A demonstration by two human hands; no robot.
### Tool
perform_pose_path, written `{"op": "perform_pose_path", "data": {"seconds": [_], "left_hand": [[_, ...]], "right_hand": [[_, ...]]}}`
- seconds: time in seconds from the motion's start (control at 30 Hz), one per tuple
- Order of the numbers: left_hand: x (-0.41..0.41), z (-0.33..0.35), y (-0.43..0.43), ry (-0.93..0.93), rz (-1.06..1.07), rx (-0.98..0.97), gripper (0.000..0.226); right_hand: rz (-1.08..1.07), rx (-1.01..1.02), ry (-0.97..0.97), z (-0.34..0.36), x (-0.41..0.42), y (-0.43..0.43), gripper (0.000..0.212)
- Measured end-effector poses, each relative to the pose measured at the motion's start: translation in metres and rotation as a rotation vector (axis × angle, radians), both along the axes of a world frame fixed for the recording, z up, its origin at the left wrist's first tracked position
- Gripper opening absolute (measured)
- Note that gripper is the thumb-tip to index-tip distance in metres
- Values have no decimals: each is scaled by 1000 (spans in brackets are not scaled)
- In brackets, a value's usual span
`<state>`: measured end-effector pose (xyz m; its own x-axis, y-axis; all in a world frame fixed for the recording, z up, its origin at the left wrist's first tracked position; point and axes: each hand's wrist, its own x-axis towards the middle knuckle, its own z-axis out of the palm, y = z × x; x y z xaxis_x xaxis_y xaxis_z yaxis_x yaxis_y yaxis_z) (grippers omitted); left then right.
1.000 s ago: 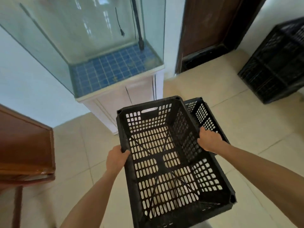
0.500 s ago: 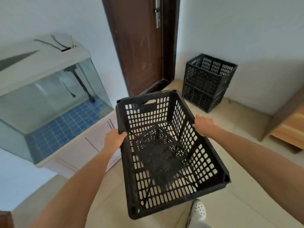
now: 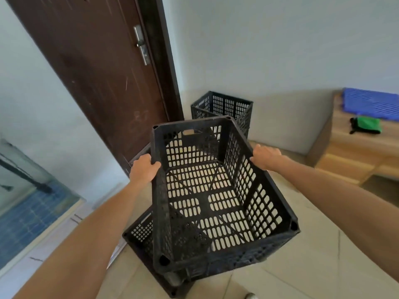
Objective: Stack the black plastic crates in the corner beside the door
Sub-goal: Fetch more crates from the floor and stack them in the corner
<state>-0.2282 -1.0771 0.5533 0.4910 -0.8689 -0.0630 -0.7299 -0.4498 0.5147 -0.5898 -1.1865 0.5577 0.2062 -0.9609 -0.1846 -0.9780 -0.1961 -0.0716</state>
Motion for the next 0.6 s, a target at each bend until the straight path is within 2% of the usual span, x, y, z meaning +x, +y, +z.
{"op": "perform_pose_path", "data": {"seconds": [0.3,0.6], "left_hand": [[-53,-7,-148,-11,-49,10,32],[-52,-4,-308,-14,-63,69,26]], "right_hand": [[-50,5,-12,-4,-65,-130,34],[-71,9,-19,-6,-65,-284,38]]}}
